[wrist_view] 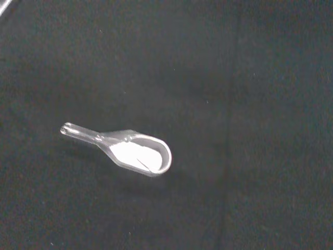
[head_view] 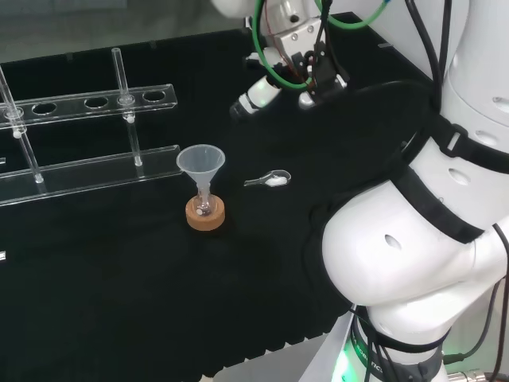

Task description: Pick up the weighing funnel.

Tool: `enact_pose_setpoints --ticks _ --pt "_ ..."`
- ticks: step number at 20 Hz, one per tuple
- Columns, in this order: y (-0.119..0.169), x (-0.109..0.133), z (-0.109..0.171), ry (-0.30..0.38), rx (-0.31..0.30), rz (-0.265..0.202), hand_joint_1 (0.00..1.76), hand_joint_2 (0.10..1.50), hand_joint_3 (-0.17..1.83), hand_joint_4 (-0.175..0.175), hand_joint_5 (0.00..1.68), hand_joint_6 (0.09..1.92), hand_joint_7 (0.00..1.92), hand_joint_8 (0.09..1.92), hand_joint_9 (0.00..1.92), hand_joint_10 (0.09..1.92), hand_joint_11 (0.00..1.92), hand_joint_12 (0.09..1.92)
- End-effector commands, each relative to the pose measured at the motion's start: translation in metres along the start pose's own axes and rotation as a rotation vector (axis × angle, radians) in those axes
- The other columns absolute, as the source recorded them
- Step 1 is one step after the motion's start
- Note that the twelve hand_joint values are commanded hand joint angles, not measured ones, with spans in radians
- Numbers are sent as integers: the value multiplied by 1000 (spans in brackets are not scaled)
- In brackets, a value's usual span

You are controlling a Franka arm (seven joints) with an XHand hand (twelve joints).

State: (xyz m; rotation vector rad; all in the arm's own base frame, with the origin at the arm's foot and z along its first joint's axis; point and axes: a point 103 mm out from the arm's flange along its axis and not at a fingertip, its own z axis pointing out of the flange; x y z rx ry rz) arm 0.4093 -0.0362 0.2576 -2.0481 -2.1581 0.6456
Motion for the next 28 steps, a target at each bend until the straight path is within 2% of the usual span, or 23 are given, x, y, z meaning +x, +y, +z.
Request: enact_pose_setpoints --ticks 1,4,8,10,12,14,17,20,23,26,28 --pt "0 -13 15 69 -13 112 265 683 12 40 0 87 0 87 0 87 0 670" --pt "8 -11 24 77 -27 154 276 685 10 34 0 87 5 87 8 87 0 722" --pt "18 -7 40 69 -49 162 295 702 12 25 0 87 28 87 25 87 0 811" --pt "23 -8 55 30 -87 141 305 709 11 23 0 87 43 87 47 87 0 927" --pt "26 -10 69 28 -99 126 314 716 10 22 0 87 61 87 62 109 0 1044" --pt "26 -11 75 29 -99 113 321 721 6 22 0 87 68 90 27 276 0 1130" --pt "24 -12 83 40 -75 92 324 726 4 15 0 87 81 154 3 406 0 1163" --pt "23 -15 86 53 -58 78 342 739 6 0 2 87 82 295 0 379 0 1155" --pt "22 -14 88 35 -34 67 359 747 6 -8 36 87 96 443 0 443 0 1157" --pt "21 -11 91 25 -22 53 366 748 5 -11 67 87 124 499 0 499 0 1167" --pt "19 -12 94 15 -9 20 376 748 5 -12 83 87 135 522 0 540 0 1181"
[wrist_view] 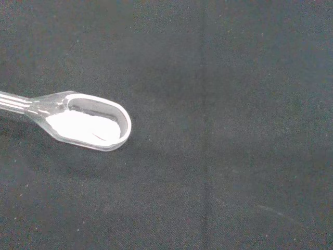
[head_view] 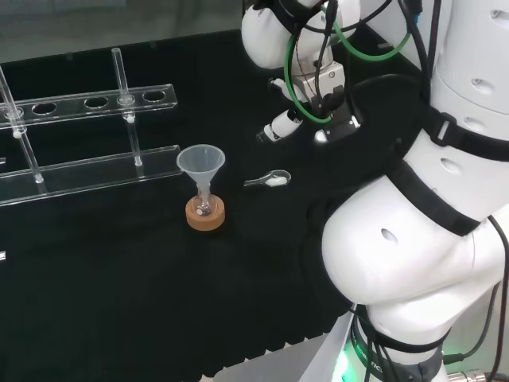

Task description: Pick up the weighing funnel.

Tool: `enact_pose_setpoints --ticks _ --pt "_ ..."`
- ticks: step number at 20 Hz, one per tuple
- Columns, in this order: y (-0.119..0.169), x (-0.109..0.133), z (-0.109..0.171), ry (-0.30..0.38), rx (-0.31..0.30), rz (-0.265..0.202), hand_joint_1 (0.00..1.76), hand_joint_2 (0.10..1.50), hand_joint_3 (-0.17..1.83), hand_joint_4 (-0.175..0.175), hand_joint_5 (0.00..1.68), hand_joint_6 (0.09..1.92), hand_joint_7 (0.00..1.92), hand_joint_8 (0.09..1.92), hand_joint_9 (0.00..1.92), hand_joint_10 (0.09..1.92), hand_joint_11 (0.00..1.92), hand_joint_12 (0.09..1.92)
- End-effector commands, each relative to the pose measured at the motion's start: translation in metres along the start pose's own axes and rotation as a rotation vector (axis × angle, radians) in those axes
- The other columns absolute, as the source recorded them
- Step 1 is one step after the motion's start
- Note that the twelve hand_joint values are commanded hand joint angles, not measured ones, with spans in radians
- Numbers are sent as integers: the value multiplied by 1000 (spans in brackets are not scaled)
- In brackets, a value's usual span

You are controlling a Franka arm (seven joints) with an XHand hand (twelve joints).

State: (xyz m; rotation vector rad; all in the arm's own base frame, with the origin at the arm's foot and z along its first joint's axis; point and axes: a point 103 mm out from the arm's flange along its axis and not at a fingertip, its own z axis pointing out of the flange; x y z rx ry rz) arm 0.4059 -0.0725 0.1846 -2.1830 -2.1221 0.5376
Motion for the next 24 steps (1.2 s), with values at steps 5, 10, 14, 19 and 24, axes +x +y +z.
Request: enact_pose_setpoints --ticks 5,10,14,19,24 --pt "-5 10 28 -21 79 -106 396 748 4 -12 104 87 151 551 0 617 0 1206" --pt "-4 9 29 -25 44 -83 445 753 5 -1 235 87 253 576 42 834 0 1307" --pt "-3 8 27 -55 73 -89 467 757 6 -2 302 87 328 571 108 847 0 1355" --pt "1 9 27 -84 100 -105 477 758 5 0 391 87 470 538 198 809 0 1369" --pt "3 5 30 -73 131 -165 488 759 5 6 444 87 536 504 250 775 0 1368"
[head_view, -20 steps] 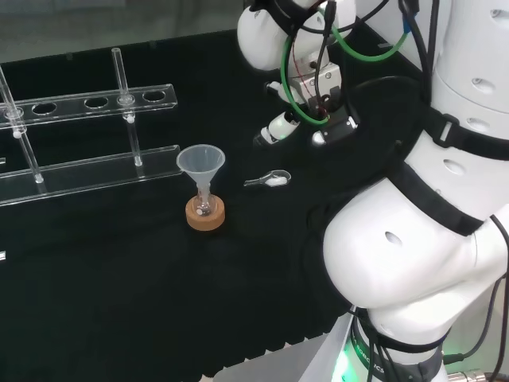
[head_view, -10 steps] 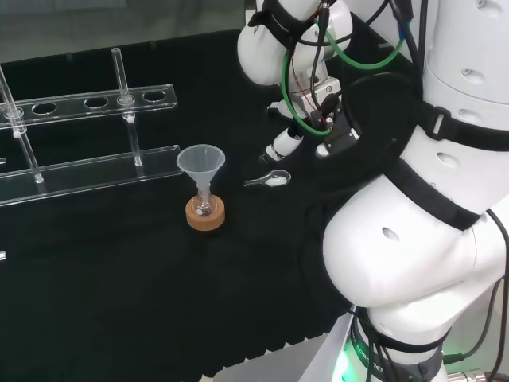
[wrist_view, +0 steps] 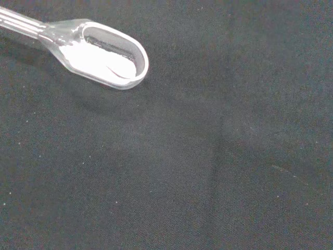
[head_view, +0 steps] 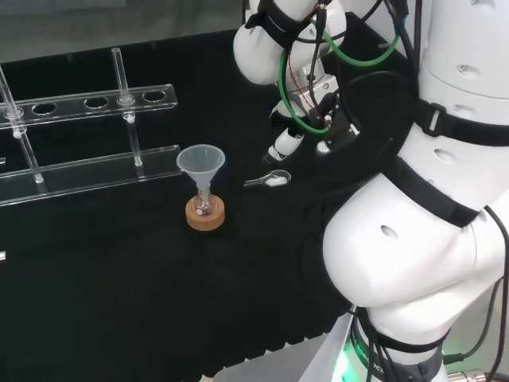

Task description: Pick up the weighing funnel.

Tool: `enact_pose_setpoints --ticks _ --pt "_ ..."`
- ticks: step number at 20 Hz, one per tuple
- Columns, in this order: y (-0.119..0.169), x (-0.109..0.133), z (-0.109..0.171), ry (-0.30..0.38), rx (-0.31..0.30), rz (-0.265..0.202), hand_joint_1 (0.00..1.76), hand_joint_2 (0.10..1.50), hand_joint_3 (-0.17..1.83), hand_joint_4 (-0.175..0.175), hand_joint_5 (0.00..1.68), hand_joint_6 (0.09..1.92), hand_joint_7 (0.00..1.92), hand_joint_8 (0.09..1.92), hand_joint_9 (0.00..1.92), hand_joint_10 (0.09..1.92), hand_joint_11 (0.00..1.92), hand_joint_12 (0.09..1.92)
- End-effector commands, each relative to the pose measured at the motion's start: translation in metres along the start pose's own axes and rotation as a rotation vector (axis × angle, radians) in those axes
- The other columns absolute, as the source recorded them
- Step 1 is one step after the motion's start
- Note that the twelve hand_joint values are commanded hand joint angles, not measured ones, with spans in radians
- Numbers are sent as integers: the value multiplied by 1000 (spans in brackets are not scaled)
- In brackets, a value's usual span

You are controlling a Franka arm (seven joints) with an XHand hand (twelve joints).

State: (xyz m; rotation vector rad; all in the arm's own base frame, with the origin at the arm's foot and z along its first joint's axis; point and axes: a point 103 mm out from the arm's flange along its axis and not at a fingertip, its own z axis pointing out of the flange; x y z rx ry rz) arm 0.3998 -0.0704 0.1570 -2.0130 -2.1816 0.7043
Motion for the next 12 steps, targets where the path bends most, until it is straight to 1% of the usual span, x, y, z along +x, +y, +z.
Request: enact_pose_setpoints --ticks 1,7,12 --pt "3 -2 4 -9 36 -59 490 760 5 7 451 87 546 499 258 771 0 1368" --pt "6 7 11 -31 52 -67 499 762 5 11 483 87 589 472 300 745 0 1365" --pt "12 17 16 -41 80 -68 505 764 6 12 502 87 619 471 320 741 0 1364"
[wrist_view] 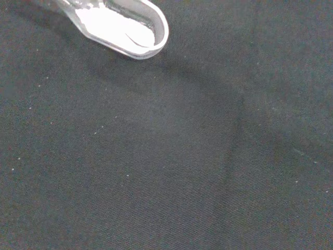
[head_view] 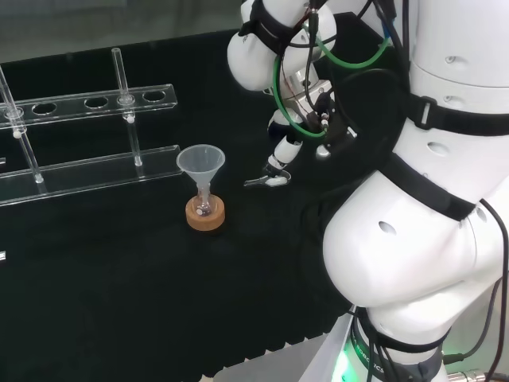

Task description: Pick up the weighing funnel.

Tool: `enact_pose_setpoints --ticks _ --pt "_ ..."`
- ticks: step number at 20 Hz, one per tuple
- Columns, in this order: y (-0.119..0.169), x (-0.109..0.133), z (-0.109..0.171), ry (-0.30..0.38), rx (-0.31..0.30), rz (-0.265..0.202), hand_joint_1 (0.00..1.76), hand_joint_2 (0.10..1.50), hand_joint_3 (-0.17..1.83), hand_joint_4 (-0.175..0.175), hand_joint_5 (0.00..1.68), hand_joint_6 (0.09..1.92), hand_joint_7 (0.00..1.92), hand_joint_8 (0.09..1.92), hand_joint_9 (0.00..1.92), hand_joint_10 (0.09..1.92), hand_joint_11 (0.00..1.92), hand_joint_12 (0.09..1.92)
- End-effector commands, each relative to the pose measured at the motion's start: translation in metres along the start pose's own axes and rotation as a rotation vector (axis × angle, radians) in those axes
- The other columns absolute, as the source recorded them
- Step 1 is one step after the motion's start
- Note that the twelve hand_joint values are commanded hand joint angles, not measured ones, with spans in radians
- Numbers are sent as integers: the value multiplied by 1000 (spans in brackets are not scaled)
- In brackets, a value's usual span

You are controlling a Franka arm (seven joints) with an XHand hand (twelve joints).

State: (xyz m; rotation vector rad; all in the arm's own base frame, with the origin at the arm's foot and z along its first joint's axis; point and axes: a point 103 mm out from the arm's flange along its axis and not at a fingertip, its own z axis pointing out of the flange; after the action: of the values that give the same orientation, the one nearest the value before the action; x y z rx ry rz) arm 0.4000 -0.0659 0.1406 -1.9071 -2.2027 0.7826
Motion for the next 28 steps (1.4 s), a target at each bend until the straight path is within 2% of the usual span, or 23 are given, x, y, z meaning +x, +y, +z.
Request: enact_pose_setpoints --ticks 1,7,19,28 --pt "7 10 3 -12 25 -13 506 764 6 13 505 87 624 472 324 741 0 1364" --pt "11 16 10 -15 39 -6 520 768 8 18 531 87 665 447 351 712 0 1366" --pt "15 21 20 -3 0 -4 554 776 10 34 610 87 763 404 446 650 0 1388" --pt "19 19 31 -10 25 -9 577 781 13 38 641 87 805 375 487 613 0 1398"
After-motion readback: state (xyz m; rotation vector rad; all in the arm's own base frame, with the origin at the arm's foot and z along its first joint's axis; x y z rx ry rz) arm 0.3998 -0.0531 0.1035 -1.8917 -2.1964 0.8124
